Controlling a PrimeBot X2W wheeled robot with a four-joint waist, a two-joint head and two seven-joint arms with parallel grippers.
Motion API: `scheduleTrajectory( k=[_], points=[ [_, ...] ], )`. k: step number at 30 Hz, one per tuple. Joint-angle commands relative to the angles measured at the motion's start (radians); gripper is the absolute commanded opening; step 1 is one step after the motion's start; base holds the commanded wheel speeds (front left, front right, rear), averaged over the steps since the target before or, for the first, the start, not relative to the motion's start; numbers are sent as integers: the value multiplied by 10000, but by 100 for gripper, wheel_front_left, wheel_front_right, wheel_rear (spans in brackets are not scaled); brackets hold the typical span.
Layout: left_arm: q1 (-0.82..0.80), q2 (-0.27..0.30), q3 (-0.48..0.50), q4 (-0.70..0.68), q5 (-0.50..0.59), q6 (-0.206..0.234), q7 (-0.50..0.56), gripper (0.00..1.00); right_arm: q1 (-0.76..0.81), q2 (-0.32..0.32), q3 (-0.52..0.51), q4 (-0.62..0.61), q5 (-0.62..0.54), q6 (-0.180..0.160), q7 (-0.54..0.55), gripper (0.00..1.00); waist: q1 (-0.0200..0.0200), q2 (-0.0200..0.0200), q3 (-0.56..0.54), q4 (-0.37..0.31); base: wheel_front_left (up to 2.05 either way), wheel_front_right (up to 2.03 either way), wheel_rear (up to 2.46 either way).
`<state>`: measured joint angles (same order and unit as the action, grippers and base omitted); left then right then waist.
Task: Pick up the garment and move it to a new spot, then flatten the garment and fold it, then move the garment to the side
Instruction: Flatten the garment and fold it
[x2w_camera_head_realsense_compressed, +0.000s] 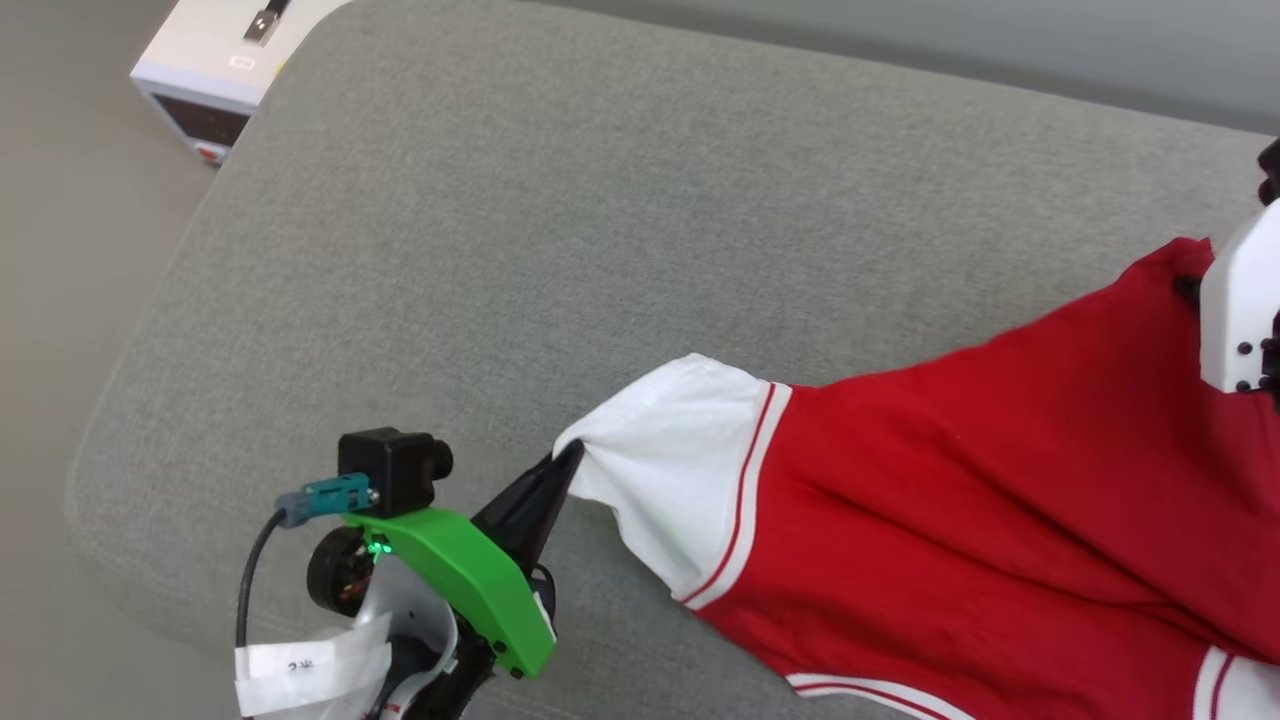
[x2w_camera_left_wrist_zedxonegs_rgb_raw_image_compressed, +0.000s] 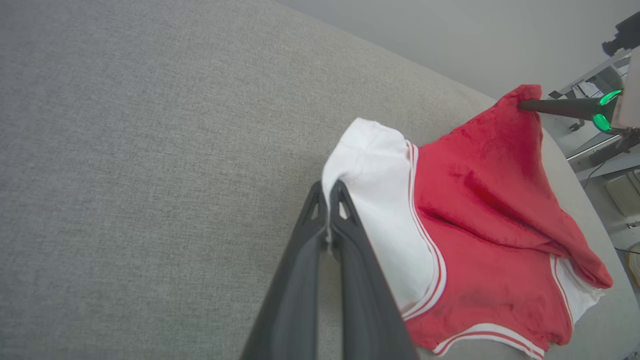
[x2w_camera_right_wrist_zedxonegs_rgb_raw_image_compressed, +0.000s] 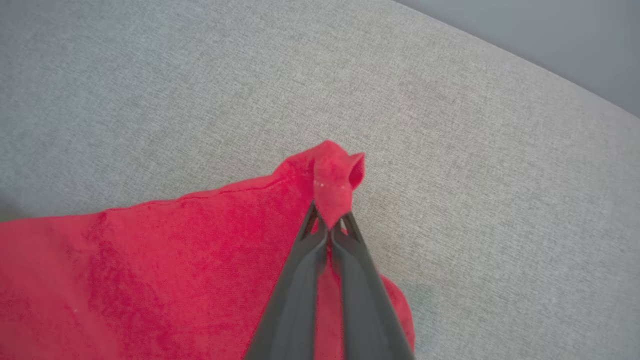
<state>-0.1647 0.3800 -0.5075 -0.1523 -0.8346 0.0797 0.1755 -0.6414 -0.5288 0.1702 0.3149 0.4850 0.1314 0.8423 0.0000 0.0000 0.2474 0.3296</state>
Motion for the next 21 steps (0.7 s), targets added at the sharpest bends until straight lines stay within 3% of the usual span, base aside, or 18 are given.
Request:
scheduleTrajectory(
  k=[1, 9, 21],
  points=[
    [-111, 111, 108, -119, 140, 103, -43, 0, -40, -128, 41, -37, 138, -7, -264, 0, 0, 0, -521, -498, 0, 0, 0],
    [-1148, 446, 710, -533, 575, 565, 3, 0, 4, -502, 173, -502, 732, -7, -1690, 0, 0, 0, -1363, -1287, 0, 0, 0],
    [-2932, 763, 1654, -733, 943, 904, -148, 0, 100, -515, -87, -1596, 1060, -7, -2804, 0, 0, 0, -2033, -2403, 0, 0, 0]
  ],
)
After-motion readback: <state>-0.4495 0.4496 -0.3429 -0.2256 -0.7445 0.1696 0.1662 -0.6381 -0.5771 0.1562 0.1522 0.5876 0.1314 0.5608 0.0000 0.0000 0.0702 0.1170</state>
